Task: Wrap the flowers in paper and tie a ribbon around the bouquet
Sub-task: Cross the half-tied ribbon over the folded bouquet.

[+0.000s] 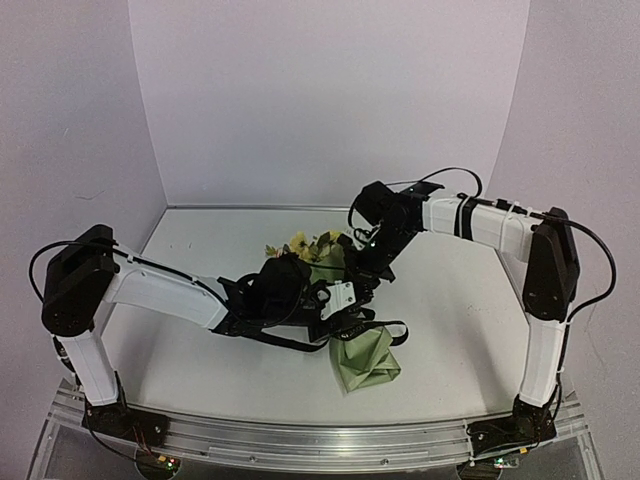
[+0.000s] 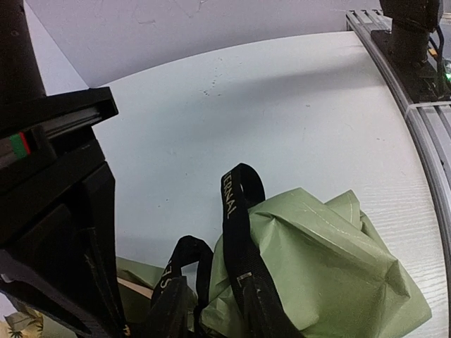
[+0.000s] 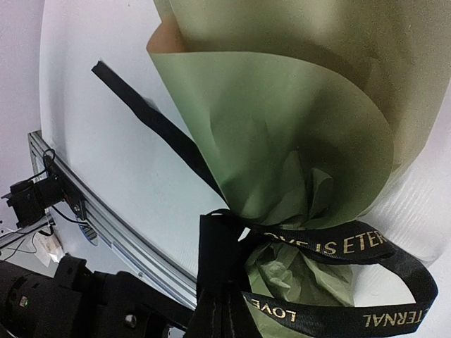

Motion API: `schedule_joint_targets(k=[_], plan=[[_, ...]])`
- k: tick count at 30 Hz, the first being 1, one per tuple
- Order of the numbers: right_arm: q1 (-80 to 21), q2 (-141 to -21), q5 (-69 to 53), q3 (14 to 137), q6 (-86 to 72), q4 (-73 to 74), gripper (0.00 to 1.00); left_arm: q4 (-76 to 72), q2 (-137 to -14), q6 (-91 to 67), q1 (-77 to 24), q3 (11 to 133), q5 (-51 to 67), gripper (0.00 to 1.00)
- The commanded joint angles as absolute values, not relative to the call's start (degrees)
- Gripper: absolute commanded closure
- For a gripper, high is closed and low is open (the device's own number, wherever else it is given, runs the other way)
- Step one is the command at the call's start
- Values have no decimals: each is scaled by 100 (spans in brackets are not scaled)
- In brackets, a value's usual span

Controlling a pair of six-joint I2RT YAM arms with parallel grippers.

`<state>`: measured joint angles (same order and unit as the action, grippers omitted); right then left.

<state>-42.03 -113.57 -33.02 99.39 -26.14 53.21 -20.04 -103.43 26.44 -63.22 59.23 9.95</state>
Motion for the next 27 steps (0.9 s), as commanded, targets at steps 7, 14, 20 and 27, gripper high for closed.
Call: schedule_joint_targets(k=[7, 14, 20, 27], plan=[[-4148, -10836, -3586, 9656, -2234, 5082, 100, -2760, -9629, 1601, -6273, 5711, 729, 53], [-4150, -10702, -3748, 9519, -2185, 4861, 100, -2997, -8549, 650, -5678, 4585, 734, 53], [-4148, -10650, -3861, 9458, -2120, 4716, 100, -3249, -8609, 469, -5125, 4294, 1864, 54], [-4157, -10648, -3915, 9480, -2126, 4671, 100, -3017, -9348, 729, -5063, 4964, 2601, 55]])
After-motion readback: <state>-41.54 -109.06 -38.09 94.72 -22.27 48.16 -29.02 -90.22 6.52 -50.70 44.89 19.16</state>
